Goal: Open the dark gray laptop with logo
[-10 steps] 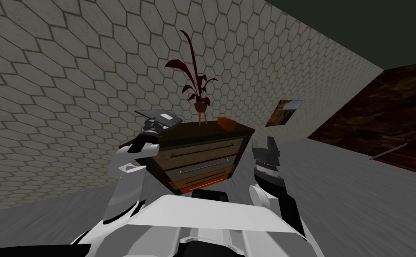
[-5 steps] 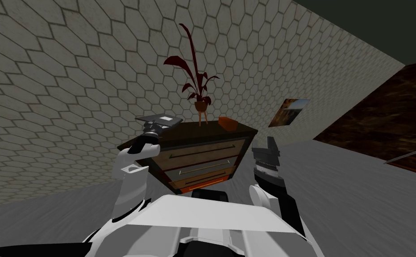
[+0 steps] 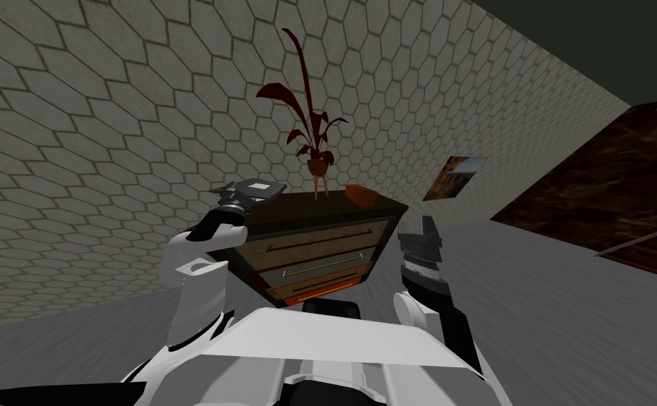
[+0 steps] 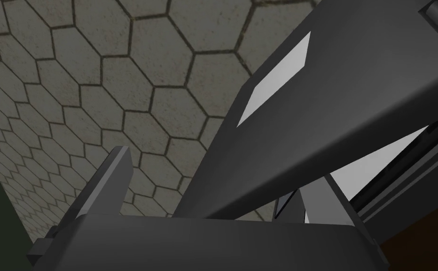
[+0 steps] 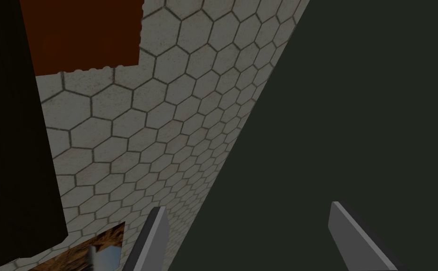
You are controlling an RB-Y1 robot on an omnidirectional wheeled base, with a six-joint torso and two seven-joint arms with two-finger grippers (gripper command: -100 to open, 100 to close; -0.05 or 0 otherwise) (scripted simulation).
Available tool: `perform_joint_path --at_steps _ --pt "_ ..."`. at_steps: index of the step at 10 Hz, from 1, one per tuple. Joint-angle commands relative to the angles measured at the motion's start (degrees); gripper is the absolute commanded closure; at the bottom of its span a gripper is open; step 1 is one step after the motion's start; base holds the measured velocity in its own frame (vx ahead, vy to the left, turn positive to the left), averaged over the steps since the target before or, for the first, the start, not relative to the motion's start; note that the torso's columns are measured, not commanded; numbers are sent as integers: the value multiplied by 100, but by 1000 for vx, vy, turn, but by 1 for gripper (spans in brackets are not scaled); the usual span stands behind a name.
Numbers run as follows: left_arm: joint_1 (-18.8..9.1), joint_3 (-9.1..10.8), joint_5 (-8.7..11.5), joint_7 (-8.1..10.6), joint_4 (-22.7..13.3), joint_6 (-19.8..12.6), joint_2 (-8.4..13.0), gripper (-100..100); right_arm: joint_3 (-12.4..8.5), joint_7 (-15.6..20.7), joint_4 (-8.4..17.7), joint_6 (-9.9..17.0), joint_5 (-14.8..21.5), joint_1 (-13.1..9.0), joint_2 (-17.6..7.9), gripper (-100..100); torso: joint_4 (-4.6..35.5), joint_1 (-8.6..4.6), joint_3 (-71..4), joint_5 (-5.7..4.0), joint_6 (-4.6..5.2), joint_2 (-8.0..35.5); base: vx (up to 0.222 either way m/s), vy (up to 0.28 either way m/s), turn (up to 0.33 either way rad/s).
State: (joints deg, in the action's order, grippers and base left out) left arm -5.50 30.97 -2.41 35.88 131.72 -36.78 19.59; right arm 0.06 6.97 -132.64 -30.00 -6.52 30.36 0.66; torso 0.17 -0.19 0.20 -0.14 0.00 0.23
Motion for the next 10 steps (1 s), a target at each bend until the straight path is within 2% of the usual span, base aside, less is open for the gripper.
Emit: perform_joint_path --at_steps 1,4,5,6,10 --pt "-84 48 24 67 235 -374 164 -100 0 0 0 0 0 0 0 0 -2 -1 0 1 -1 2 -4 5 -14" --pt "-141 108 70 139 545 -843 353 -100 0 0 0 0 0 0 0 0 -7 8 -10 4 1 -13 -6 8 -24" --pt "-142 88 60 119 455 -746 319 -100 0 0 0 0 0 0 0 0 -8 10 -12 5 0 -16 0 0 0" --pt "-143 90 63 124 464 -783 325 0 0 0 0 0 0 0 0 0 -11 11 -15 8 0 -19 0 0 0" --pt "-120 81 65 121 439 -805 310 0 0 0 0 0 0 0 0 0 -7 8 -11 4 0 -15 0 0 0"
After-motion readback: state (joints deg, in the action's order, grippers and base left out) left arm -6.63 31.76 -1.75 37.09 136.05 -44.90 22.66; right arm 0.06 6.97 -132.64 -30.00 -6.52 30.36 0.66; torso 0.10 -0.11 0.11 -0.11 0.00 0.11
